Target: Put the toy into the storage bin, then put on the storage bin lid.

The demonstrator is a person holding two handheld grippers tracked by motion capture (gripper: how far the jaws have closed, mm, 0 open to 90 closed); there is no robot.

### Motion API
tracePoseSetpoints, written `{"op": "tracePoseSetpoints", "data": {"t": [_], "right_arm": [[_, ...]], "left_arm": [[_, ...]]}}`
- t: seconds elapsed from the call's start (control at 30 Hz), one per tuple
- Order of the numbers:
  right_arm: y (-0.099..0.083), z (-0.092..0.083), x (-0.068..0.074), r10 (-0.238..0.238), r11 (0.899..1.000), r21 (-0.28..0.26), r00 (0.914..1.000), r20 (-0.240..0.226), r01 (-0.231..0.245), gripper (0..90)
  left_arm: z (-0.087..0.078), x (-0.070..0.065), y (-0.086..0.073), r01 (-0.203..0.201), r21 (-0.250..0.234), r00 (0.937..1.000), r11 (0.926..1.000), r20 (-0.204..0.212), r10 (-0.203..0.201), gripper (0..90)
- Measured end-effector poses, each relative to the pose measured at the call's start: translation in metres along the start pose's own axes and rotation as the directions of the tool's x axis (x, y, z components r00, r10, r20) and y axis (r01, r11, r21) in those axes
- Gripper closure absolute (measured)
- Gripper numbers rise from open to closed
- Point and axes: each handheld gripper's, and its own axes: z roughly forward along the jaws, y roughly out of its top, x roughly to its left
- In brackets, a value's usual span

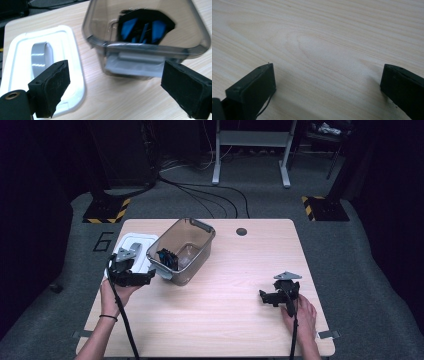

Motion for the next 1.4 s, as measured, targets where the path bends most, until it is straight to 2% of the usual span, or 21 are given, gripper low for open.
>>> {"op": "tracePoseSetpoints", "data": {"t": [0.1, 0.13, 0.23, 0.3, 0.33, 0.57, 0.6, 0.7, 0.77, 0.8, 0.97, 1.03, 1.1, 1.17, 1.2, 1.23, 1.3, 1.33, 1.4], "right_arm": [[0.000, 0.000, 0.000, 0.000, 1.000, 0.001, 1.0000, 0.000, 0.000, 0.0], [0.000, 0.000, 0.000, 0.000, 1.000, 0.000, 1.0000, 0.000, 0.000, 0.0], [0.000, 0.000, 0.000, 0.000, 1.000, 0.001, 1.0000, 0.000, 0.000, 0.0], [0.000, 0.000, 0.000, 0.000, 1.000, 0.001, 1.0000, 0.000, 0.000, 0.0], [0.000, 0.000, 0.000, 0.003, 1.000, 0.001, 1.0000, 0.000, -0.003, 0.0], [0.000, 0.000, 0.000, 0.002, 1.000, 0.002, 1.0000, -0.002, -0.002, 0.0], [0.000, 0.000, 0.000, 0.002, 1.000, 0.001, 1.0000, -0.002, -0.002, 0.0], [0.000, 0.000, 0.000, 0.002, 1.000, 0.002, 1.0000, -0.002, -0.002, 0.0], [0.000, 0.000, 0.000, 0.002, 1.000, 0.001, 1.0000, -0.002, -0.002, 0.0], [0.000, 0.000, 0.000, 0.002, 1.000, 0.002, 1.0000, -0.002, -0.002, 0.0], [0.001, 0.001, 0.000, -0.003, 1.000, -0.001, 1.0000, -0.003, 0.003, 0.0], [0.001, 0.001, 0.000, -0.004, 1.000, -0.001, 1.0000, -0.004, 0.004, 0.0], [0.001, 0.001, 0.000, -0.004, 1.000, -0.001, 1.0000, -0.004, 0.004, 0.0], [0.001, 0.001, 0.000, -0.004, 1.000, -0.001, 1.0000, -0.004, 0.004, 0.0], [0.001, 0.001, 0.000, -0.004, 1.000, -0.001, 1.0000, -0.004, 0.004, 0.0], [0.001, 0.001, 0.000, -0.004, 1.000, -0.001, 1.0000, -0.004, 0.004, 0.0], [0.001, 0.001, 0.000, -0.004, 1.000, -0.001, 1.0000, -0.004, 0.004, 0.0], [0.001, 0.001, 0.000, -0.004, 1.000, -0.001, 1.0000, -0.004, 0.004, 0.0], [0.001, 0.001, 0.000, -0.004, 1.000, -0.001, 1.0000, -0.004, 0.004, 0.0]], "left_arm": [[0.002, 0.016, -0.007, 0.032, -0.003, 0.9992, 0.9995, -0.023, -0.032, 8.7], [0.002, 0.016, -0.007, 0.032, -0.003, 0.9992, 0.9995, -0.023, -0.032, 8.7], [0.007, 0.032, -0.013, 0.063, 0.007, 0.9967, 0.9980, -0.052, -0.062, 9.2], [0.009, 0.036, -0.015, 0.066, 0.010, 0.9960, 0.9977, -0.061, -0.066, 10.1], [0.014, 0.042, -0.017, 0.080, 0.004, 0.9936, 0.9968, -0.080, -0.080, 10.2], [0.031, 0.059, -0.020, 0.090, 0.030, 0.9902, 0.9955, -0.110, -0.086, 12.4], [0.037, 0.066, -0.020, 0.097, 0.036, 0.9891, 0.9946, -0.115, -0.092, 13.5], [0.045, 0.070, -0.021, 0.105, 0.034, 0.9869, 0.9939, -0.127, -0.100, 14.3], [0.056, 0.076, -0.023, 0.105, 0.062, 0.9861, 0.9925, -0.135, -0.096, 14.5], [0.060, 0.078, -0.025, 0.122, 0.055, 0.9836, 0.9910, -0.140, -0.113, 14.5], [0.072, 0.085, -0.028, 0.120, 0.076, 0.9822, 0.9898, -0.154, -0.107, 14.6], [0.080, 0.094, -0.028, 0.167, 0.079, 0.9763, 0.9829, -0.152, -0.153, 14.6], [0.084, 0.098, -0.027, 0.182, 0.061, 0.9717, 0.9813, -0.163, -0.170, 15.6], [0.087, 0.100, -0.027, 0.166, 0.056, 0.9725, 0.9845, -0.175, -0.154, 16.1], [0.090, 0.103, -0.027, 0.183, 0.062, 0.9712, 0.9811, -0.166, -0.171, 16.5], [0.090, 0.103, -0.027, 0.183, 0.062, 0.9712, 0.9811, -0.166, -0.171, 16.4], [0.093, 0.107, -0.026, 0.217, 0.058, 0.9653, 0.9744, -0.162, -0.205, 16.6], [0.096, 0.110, -0.025, 0.225, 0.055, 0.9613, 0.9729, -0.176, -0.212, 17.8], [0.099, 0.111, -0.024, 0.217, 0.075, 0.9590, 0.9733, -0.203, -0.198, 22.6]]}}
